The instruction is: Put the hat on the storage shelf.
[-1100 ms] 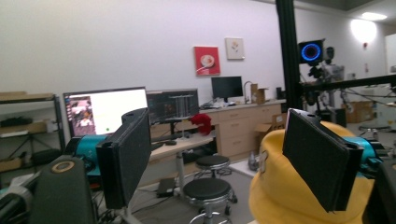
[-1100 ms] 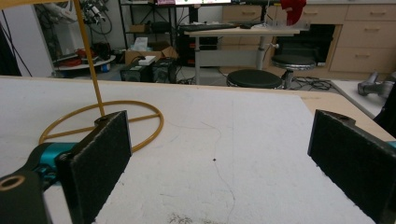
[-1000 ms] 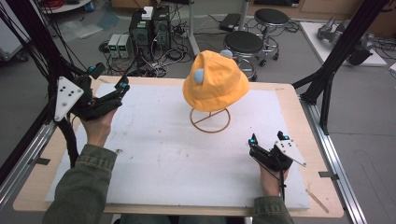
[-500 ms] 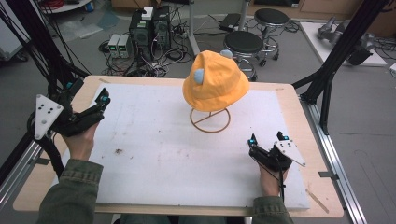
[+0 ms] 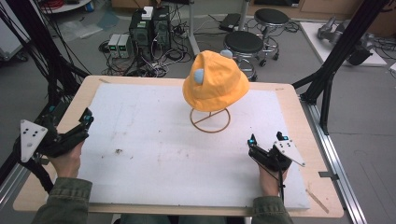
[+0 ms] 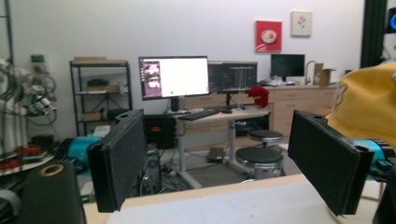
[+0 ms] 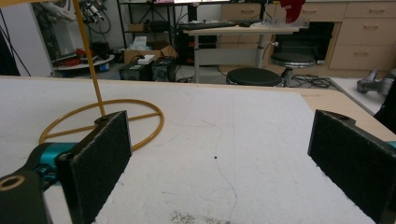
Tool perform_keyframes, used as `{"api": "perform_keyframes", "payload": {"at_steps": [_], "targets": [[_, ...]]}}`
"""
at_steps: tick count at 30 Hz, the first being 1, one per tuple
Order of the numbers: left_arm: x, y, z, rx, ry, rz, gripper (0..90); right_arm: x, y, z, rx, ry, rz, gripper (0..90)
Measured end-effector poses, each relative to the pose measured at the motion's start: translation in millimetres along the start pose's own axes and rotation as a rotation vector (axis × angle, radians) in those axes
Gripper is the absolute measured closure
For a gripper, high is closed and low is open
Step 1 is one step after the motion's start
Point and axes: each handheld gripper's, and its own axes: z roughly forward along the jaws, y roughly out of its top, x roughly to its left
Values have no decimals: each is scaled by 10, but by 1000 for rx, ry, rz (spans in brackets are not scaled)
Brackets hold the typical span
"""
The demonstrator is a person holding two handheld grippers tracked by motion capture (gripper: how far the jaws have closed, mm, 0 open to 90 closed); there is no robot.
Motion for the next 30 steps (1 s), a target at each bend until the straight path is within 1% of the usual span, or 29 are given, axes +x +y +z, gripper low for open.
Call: {"api": "perform_keyframes", "payload": {"at_steps": [4, 8, 11, 14, 19, 23, 28, 30], "targets": [[70, -93, -92, 19, 31, -16, 194, 7, -2, -5, 3, 0, 6, 51], [135, -199, -182, 22, 52, -37, 188, 10, -5, -6, -2, 3, -2, 51], [157, -289, -231, 33, 82, -40, 188, 22, -7, -12, -8, 7, -4, 51], [189, -391, -264, 62, 111, -50, 188, 37, -6, -21, -16, 3, -14, 51], [242, -552, -302, 122, 172, -64, 189, 57, -7, -28, -20, 10, -9, 50], [259, -655, -319, 162, 189, -65, 189, 49, -6, -28, -21, 7, -8, 50], [251, -697, -320, 186, 180, -40, 190, 54, -4, -43, -26, 6, 1, 50], [248, -713, -328, 192, 175, -38, 190, 69, -6, -48, -27, 4, -3, 50]]}}
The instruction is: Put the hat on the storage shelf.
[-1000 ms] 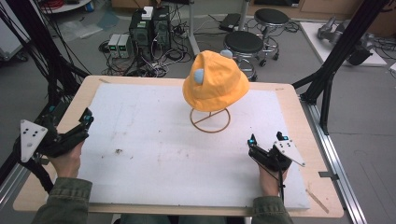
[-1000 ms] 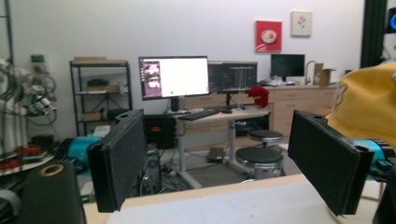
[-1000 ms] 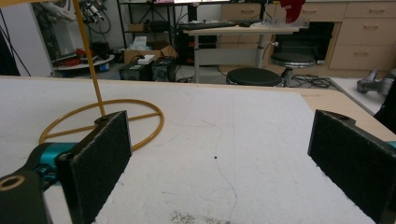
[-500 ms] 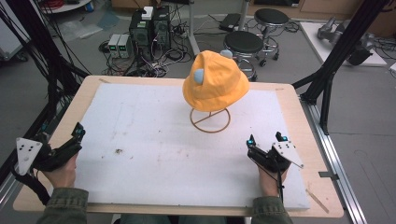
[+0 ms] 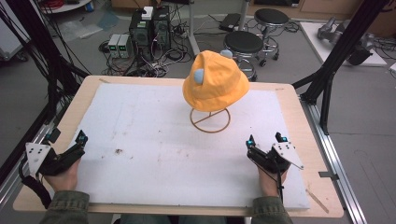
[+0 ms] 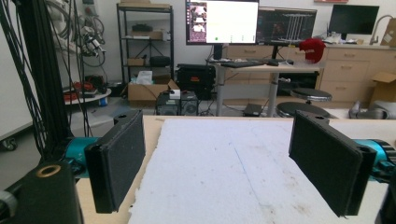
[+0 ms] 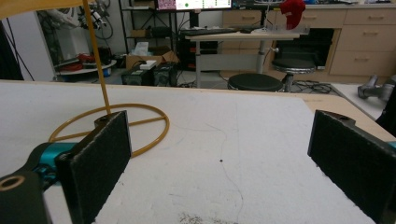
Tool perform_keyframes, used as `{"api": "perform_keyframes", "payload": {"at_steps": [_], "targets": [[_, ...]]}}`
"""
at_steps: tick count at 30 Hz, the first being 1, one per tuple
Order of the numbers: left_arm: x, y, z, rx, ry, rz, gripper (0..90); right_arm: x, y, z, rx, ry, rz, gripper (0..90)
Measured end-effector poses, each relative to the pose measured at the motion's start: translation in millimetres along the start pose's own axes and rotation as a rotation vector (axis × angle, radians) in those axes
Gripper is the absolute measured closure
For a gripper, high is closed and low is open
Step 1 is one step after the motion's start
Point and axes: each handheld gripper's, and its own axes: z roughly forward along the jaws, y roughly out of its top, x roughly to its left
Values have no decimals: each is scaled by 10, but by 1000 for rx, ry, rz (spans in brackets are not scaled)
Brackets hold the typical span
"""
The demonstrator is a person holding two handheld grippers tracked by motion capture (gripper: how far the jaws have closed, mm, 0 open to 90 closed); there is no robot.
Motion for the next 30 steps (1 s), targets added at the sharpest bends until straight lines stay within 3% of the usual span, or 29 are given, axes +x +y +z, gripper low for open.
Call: {"api": "perform_keyframes", "payload": {"at_steps": [9, 30], "targets": [[-2, -60, 23, 40, -8, -5, 190, 24, 4, -25, -14, -8, -2, 50], [-10, -86, 40, 45, -43, -48, 199, 26, 4, -42, -14, 0, 5, 50]]}}
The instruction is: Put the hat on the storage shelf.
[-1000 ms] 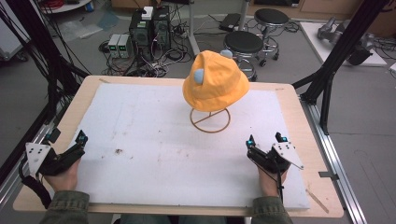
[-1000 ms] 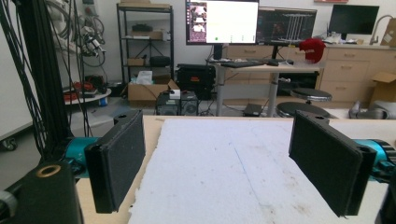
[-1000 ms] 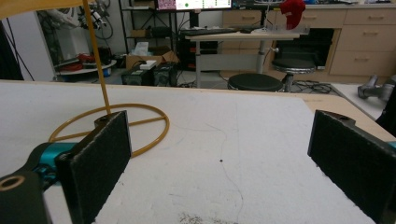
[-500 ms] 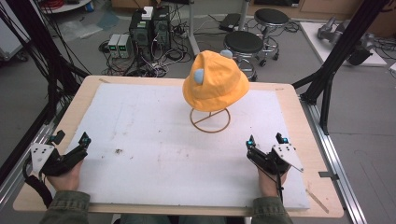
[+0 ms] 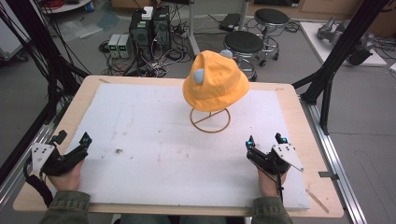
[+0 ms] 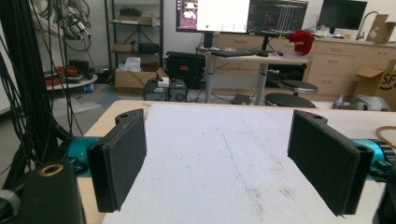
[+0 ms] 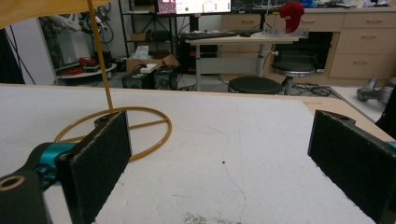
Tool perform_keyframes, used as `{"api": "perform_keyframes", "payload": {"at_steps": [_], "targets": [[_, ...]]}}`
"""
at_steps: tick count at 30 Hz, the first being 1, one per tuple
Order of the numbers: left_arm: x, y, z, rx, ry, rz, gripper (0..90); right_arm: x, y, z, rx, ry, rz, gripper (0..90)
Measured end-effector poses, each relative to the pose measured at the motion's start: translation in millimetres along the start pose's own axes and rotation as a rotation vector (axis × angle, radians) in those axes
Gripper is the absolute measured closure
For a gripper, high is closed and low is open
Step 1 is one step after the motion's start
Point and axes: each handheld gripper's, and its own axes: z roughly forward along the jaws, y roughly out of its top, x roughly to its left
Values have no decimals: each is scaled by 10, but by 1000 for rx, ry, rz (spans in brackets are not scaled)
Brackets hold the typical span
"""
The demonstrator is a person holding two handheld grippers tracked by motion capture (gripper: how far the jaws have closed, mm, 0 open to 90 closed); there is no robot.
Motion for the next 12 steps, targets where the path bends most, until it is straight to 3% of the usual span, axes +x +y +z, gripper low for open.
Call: {"api": "perform_keyframes", "payload": {"at_steps": [12], "targets": [[-3, -14, 15, 9, -7, -9, 203, -14, -3, 18, 9, 6, 9, 50]]}}
